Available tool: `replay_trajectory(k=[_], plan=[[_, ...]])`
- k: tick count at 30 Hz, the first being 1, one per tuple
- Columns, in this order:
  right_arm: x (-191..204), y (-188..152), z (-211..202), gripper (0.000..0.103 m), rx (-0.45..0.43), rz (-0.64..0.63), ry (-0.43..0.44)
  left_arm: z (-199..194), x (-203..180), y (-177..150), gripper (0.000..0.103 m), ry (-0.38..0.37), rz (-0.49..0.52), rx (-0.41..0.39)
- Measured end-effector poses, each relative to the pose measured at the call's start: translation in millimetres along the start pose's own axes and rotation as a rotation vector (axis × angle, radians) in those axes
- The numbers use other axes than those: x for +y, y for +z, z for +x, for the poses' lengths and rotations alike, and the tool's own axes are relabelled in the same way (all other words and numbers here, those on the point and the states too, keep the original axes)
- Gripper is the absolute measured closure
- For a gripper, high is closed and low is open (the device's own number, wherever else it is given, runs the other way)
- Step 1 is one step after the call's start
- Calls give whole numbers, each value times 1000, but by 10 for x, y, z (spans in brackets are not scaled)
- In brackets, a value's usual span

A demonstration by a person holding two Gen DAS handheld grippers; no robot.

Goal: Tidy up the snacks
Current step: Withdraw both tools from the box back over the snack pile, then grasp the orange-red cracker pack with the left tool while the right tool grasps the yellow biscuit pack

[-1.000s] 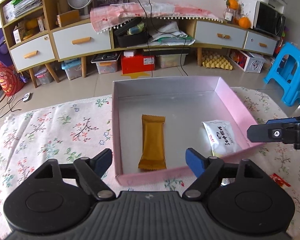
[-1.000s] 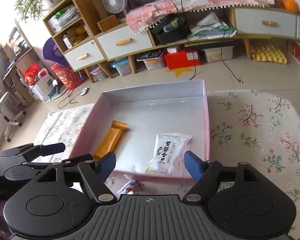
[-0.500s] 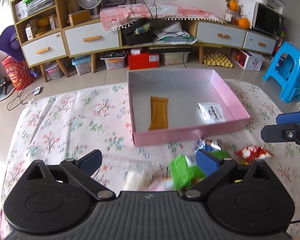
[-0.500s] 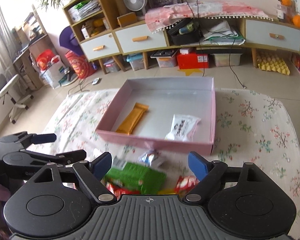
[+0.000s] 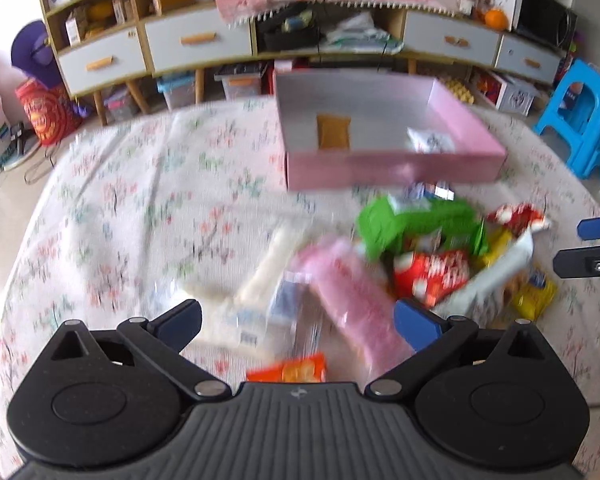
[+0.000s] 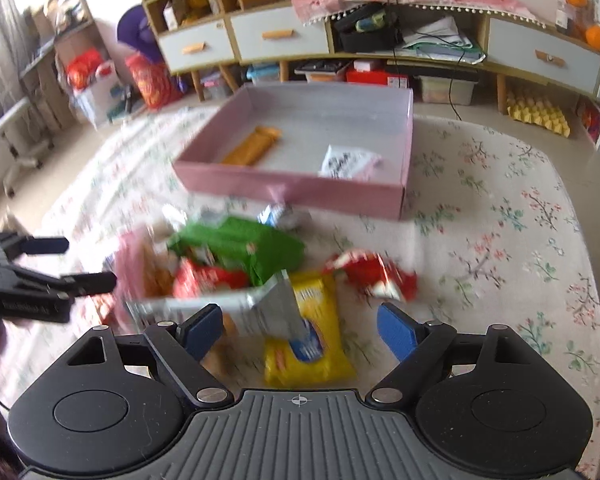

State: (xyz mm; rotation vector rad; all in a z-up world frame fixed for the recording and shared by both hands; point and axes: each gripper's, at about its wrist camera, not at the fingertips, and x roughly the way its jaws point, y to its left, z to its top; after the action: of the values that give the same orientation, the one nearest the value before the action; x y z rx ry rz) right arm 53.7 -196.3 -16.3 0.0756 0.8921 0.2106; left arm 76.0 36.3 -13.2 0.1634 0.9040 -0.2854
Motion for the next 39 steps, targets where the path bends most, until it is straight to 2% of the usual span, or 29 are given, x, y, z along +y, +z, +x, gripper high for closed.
replay_trajectory(k=[3, 13, 19, 22, 26, 35, 39], plan=[[1, -163, 44, 17, 33, -40, -3, -8, 25, -141, 0, -6, 11, 16], [2, -600, 261, 15, 98, -130, -58, -5, 85, -577, 0, 41, 67, 23], [26, -687, 321, 0, 50, -139, -66, -35, 128, -682, 0, 12, 30, 3], [20, -732, 320, 0, 16, -152, -63, -30, 177, -752, 0, -4, -7, -23], [16, -799, 312, 0, -39, -154, -60, -44, 168, -794, 0, -1, -8, -53], [53, -651, 437, 0, -71, -119, -88, -28, 163, -768, 0, -5, -3, -59], [63, -593, 486, 0, -73, -115, -94, -34, 167, -743, 8, -18, 3, -54]])
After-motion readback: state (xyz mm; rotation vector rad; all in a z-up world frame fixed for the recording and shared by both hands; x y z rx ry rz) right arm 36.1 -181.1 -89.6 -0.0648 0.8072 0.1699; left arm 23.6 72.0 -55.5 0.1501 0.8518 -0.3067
